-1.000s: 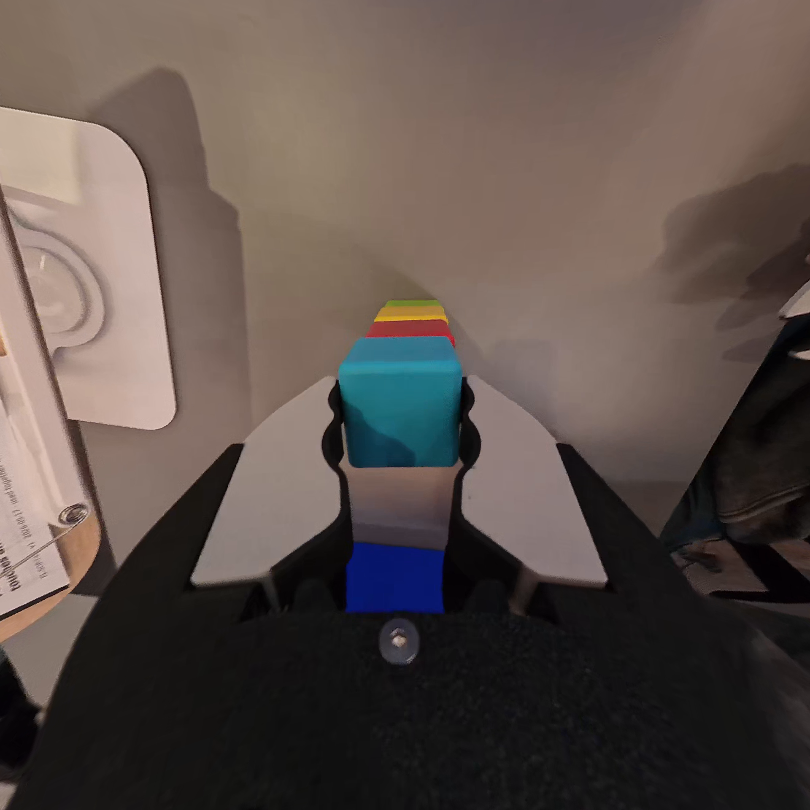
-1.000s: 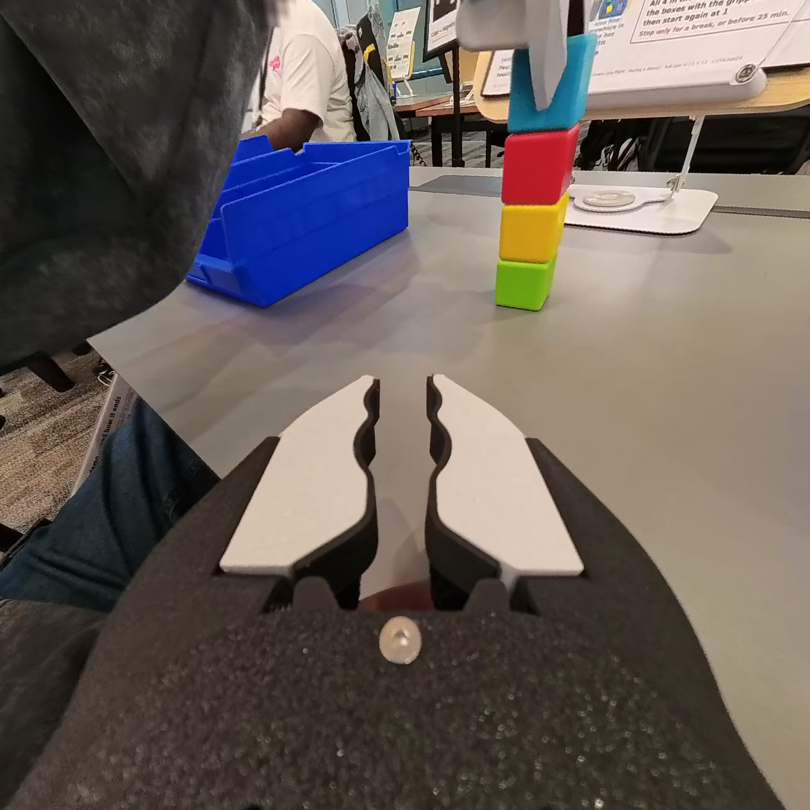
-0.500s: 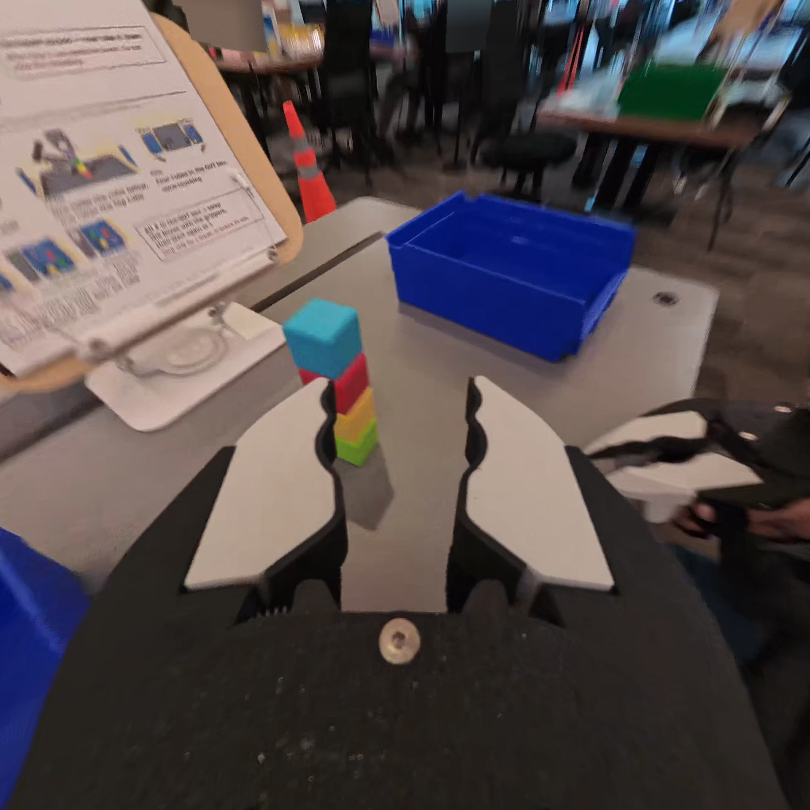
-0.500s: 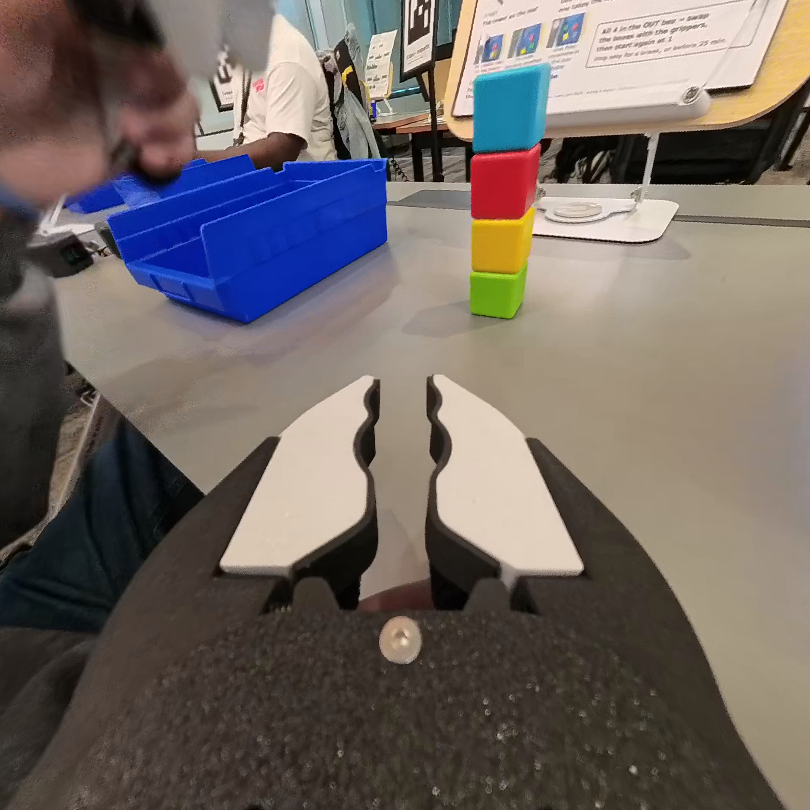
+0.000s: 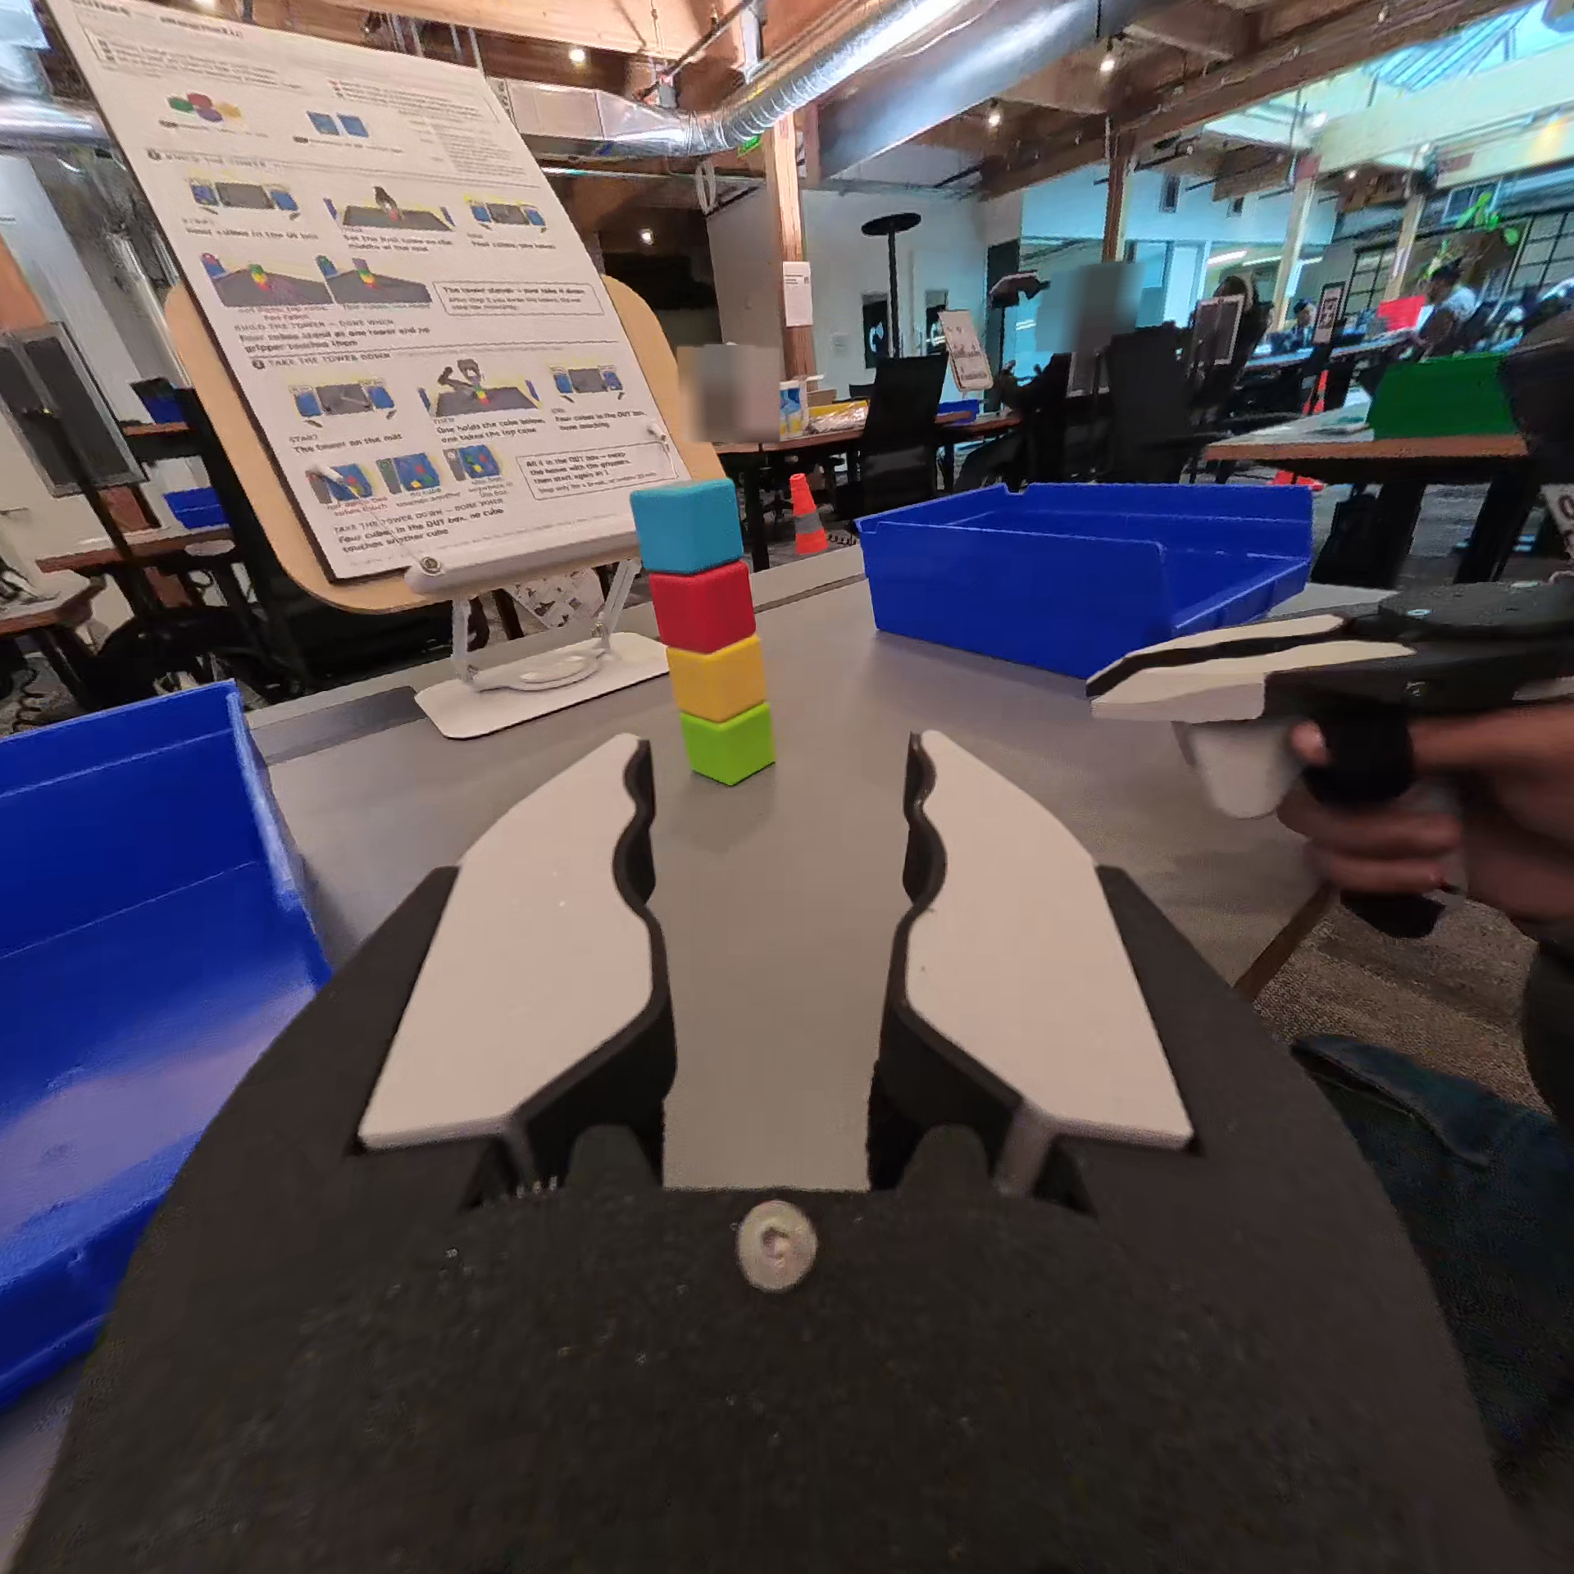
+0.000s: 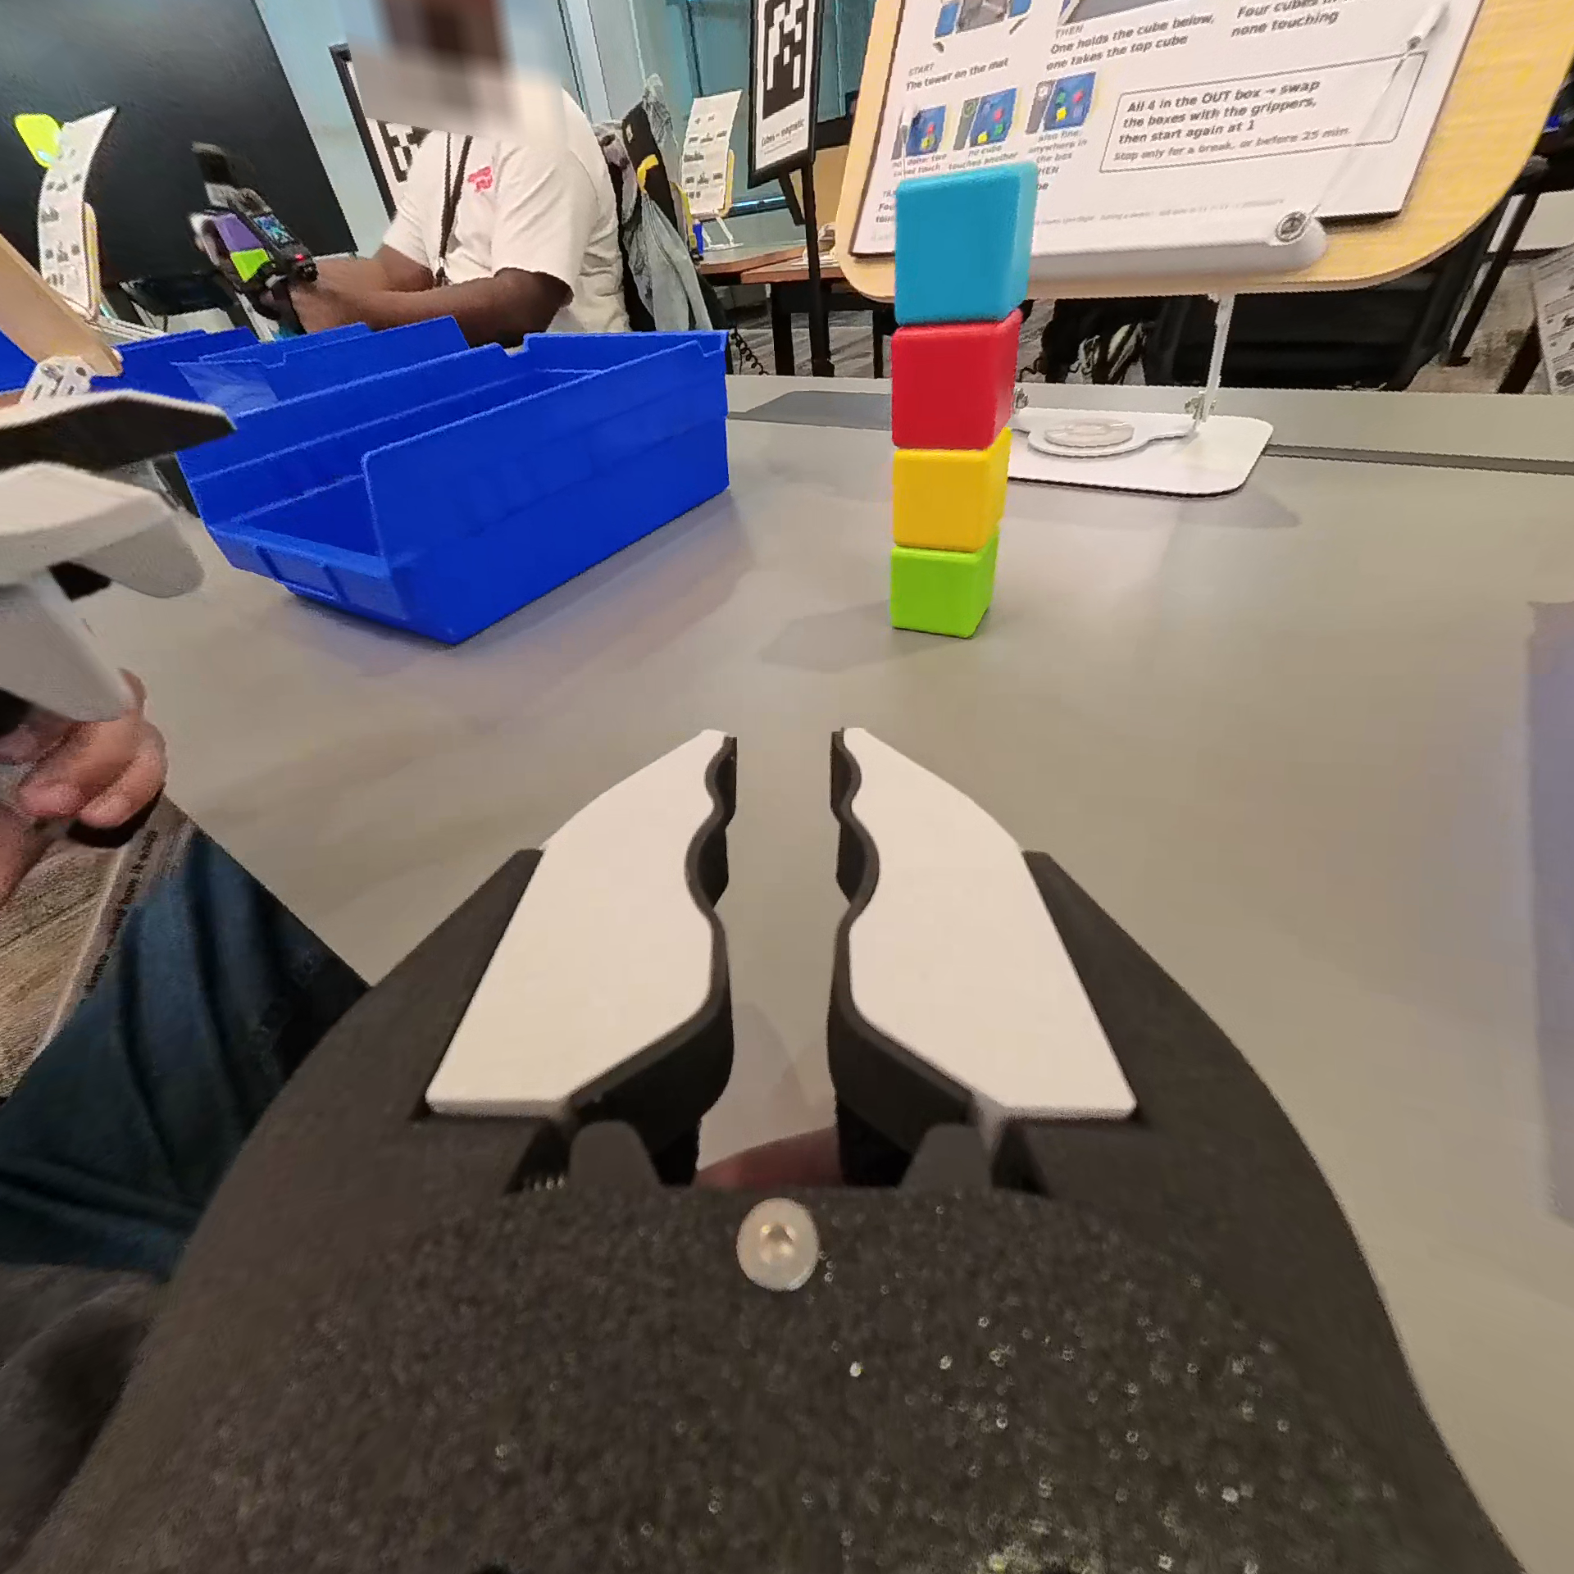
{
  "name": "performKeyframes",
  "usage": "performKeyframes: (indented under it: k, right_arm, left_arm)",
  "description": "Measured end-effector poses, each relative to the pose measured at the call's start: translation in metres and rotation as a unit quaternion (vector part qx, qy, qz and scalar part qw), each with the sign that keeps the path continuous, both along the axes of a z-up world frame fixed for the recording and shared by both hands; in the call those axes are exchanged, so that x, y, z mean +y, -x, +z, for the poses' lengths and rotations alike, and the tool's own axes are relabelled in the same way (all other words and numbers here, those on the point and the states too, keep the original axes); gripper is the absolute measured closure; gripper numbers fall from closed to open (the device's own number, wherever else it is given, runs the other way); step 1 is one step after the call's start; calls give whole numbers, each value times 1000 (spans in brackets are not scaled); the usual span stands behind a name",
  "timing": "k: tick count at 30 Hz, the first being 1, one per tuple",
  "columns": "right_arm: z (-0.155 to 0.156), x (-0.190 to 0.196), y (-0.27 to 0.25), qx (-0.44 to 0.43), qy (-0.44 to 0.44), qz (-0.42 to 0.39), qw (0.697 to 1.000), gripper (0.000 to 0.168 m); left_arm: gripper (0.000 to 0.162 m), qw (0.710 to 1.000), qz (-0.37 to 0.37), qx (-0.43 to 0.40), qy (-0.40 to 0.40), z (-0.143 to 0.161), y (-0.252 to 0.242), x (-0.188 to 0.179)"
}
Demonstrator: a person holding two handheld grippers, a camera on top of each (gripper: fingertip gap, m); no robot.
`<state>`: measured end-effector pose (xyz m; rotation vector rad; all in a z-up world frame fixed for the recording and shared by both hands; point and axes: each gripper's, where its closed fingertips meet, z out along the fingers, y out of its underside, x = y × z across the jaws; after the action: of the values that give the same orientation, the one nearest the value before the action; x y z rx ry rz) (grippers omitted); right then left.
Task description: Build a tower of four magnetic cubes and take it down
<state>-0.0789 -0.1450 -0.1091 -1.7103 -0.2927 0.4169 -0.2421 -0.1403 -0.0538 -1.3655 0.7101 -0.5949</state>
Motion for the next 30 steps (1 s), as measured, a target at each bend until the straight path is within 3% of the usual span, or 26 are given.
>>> performKeyframes:
  k: [15, 21, 25, 26, 30]
  right_arm:
    - [-2, -1, 4, -5, 2, 4, 1000, 148]
    - [-1, 0, 1, -6, 0, -1, 1000, 148]
    - [0, -2, 1, 0, -2, 2, 1000, 148]
    - [1, -2, 1, 0, -3, 3, 1000, 148]
    - [0, -3, 1, 0, -2, 6, 1000, 148]
  left_arm:
    - [102, 988, -74, -56, 125, -18, -13, -1]
    - [102, 988, -82, -55, 116, -16, -22, 7]
    - [93, 984, -107, -53, 135, -4, -47, 50]
    - [98, 979, -125, -48, 156, -4, -57, 63]
    - [92, 967, -158, -31, 199, -10, -99, 132]
